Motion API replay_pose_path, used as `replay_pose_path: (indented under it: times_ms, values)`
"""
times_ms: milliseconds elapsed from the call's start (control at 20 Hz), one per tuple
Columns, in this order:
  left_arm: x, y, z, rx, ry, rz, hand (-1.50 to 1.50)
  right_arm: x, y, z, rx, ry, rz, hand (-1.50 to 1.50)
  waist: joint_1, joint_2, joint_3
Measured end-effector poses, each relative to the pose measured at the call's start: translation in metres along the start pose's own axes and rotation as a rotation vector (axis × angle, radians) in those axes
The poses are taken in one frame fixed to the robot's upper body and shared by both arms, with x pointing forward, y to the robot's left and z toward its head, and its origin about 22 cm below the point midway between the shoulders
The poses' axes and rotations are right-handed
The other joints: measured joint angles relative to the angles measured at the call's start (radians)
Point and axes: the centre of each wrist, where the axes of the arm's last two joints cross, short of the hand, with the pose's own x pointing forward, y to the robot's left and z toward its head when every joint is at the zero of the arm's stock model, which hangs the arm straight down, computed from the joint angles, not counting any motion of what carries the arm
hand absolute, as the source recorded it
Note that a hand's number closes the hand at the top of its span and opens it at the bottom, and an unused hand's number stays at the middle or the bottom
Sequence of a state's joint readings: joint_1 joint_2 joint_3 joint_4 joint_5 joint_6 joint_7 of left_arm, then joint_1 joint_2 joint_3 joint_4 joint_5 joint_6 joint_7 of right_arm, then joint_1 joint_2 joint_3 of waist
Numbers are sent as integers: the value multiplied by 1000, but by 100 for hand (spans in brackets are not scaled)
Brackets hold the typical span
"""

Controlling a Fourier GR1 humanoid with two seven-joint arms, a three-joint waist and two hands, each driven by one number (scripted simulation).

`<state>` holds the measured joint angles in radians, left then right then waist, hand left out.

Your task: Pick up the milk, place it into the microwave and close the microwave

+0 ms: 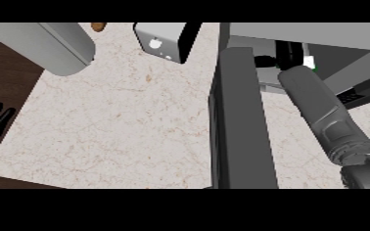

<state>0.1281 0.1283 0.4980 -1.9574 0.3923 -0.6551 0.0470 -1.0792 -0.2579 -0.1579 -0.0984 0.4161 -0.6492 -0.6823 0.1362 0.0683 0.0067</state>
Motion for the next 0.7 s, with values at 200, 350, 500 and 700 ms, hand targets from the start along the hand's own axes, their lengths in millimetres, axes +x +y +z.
replay_pose_path:
  times_ms: [200, 350, 500, 700]
  values:
    - [-6, -4, -4, -57, 4, 21, -150, 2, 3, 2, 22, 0, -108, -150, -9, -5, 0]
    - [-9, -7, -7, -96, 2, 35, -150, 0, 5, 5, 41, 4, -209, -150, -23, -12, -1]
    - [-10, -16, -12, -124, -3, 51, -150, -3, 6, 9, 57, 14, -305, -150, -35, -20, -1]
    - [-16, -28, -13, -155, -2, 74, -150, -10, 16, 25, 80, 45, -432, -150, -50, -29, -2]
